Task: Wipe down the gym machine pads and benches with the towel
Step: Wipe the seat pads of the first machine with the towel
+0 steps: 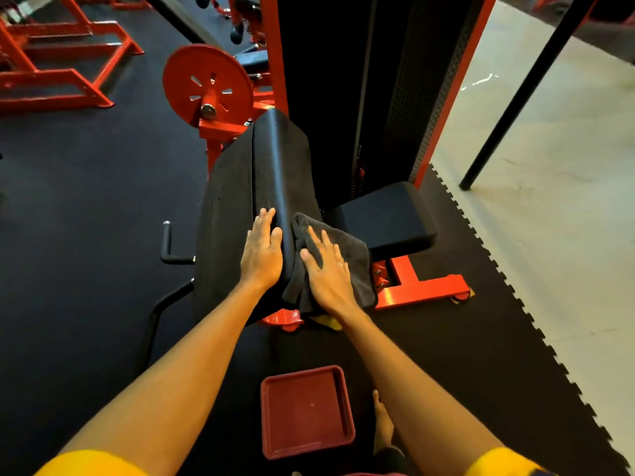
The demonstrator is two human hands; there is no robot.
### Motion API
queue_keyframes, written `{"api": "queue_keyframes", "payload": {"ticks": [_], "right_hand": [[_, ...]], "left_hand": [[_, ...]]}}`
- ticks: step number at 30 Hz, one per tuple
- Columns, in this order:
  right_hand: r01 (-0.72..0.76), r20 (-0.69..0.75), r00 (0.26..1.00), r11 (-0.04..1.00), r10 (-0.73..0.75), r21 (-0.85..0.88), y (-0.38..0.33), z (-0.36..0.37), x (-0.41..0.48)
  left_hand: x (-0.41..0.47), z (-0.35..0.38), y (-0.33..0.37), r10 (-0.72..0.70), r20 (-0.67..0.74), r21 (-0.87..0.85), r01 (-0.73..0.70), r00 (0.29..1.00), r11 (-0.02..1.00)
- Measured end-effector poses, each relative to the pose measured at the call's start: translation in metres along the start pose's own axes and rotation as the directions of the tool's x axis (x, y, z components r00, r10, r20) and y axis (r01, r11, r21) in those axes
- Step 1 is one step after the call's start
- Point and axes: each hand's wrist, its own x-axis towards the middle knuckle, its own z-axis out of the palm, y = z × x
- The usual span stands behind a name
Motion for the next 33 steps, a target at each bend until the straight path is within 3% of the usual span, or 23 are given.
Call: {"api": "queue_keyframes", "payload": {"ticks": [3, 6, 9, 13, 17, 20, 27, 30, 33], "right_hand": [[-0.047, 0.037, 0.998, 0.999, 0.046, 0.027, 0.008, -0.006, 0.045], [-0.138, 0.087, 0.988, 0.977, 0.125, 0.16, 0.009, -0.019, 0.078], [-0.287, 0.14, 0.955, 0.936, 0.262, 0.205, 0.008, -0.025, 0.092], [-0.395, 0.063, 0.918, 0.915, 0.391, 0.086, 0.007, -0.02, 0.055], [-0.424, -0.002, 0.904, 0.898, 0.427, 0.12, 0.01, -0.016, -0.004], [-0.424, 0.001, 0.905, 0.899, 0.426, 0.109, 0.009, -0.015, 0.011], [-0.254, 0.034, 0.967, 0.967, 0.254, 0.021, -0.041, -0.013, 0.126], [-0.009, 0.092, 0.996, 0.999, 0.012, -0.036, -0.049, -0.01, 0.099], [0.206, 0.136, 0.971, 0.976, -0.196, -0.066, -0.03, -0.009, 0.048]], "left_hand": [[0.0, 0.001, -0.001, 0.004, 0.012, 0.013, -0.004, 1.0, 1.0], [-0.001, 0.001, 0.0, -0.006, 0.012, 0.01, 0.006, 1.0, 1.0], [-0.001, -0.001, 0.003, -0.018, 0.007, 0.001, 0.018, 1.0, 1.0], [-0.003, -0.002, 0.004, -0.024, 0.012, 0.008, 0.024, 1.0, 1.0], [-0.004, -0.002, 0.006, -0.037, 0.019, 0.007, 0.037, 0.999, 0.999], [-0.006, -0.001, 0.007, -0.042, 0.018, -0.003, 0.042, 0.999, 0.999], [-0.003, -0.002, 0.006, -0.035, 0.01, -0.028, 0.035, 0.999, 0.999], [-0.001, -0.001, 0.002, -0.018, 0.006, -0.025, 0.019, 1.0, 1.0], [0.001, -0.001, 0.002, -0.034, 0.002, -0.024, 0.034, 0.999, 0.999]]}}
